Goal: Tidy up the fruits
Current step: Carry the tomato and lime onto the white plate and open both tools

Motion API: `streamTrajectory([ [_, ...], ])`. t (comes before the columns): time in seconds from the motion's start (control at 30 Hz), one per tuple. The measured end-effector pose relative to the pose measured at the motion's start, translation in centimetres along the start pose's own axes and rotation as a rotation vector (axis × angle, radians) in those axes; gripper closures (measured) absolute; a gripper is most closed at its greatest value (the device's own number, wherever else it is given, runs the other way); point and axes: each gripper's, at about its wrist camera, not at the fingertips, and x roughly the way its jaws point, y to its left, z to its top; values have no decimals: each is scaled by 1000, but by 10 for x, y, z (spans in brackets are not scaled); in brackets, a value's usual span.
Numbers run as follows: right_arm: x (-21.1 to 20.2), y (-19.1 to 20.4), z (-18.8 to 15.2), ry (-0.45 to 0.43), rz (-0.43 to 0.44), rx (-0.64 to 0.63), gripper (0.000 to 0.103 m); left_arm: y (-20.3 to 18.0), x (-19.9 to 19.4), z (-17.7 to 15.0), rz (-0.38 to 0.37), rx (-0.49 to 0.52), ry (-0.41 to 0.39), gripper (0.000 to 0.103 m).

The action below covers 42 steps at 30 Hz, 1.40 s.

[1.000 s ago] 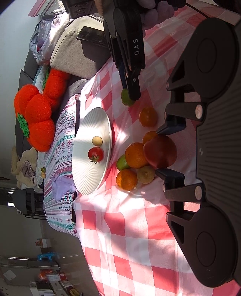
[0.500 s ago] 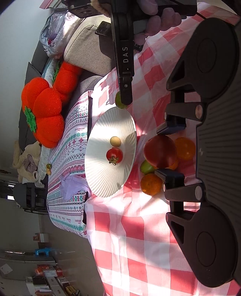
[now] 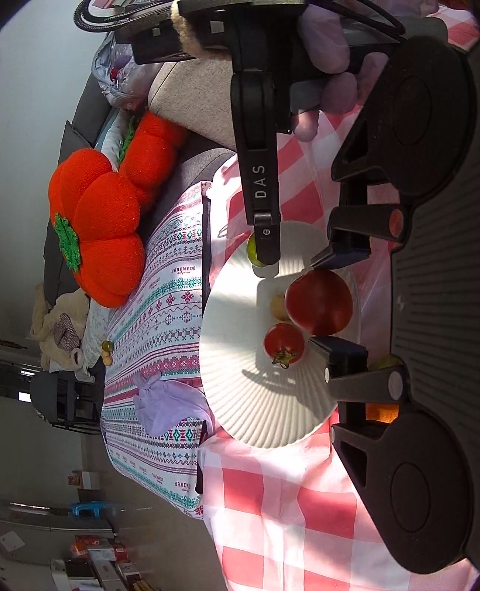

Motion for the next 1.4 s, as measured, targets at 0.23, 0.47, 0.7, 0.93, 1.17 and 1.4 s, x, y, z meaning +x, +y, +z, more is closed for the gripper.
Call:
streamTrajectory([
  [0.23,29,-9,13,14,-3,31,79,-4,43,8,2,1,37,56],
  [0.47,53,-11,21,25,62,69,79,-3,59,7,26,1,52,56],
  [0.7,68,-5,19,40,73,50,79,2,63,6,50,4,45,56],
  [0.93,65,-2,19,43,71,46,74,8,62,7,58,2,39,55],
  [1.17,49,1,20,29,19,29,53,5,42,6,47,23,29,40],
  [1.4,25,13,15,21,-15,-5,44,6,13,-2,46,38,20,27],
])
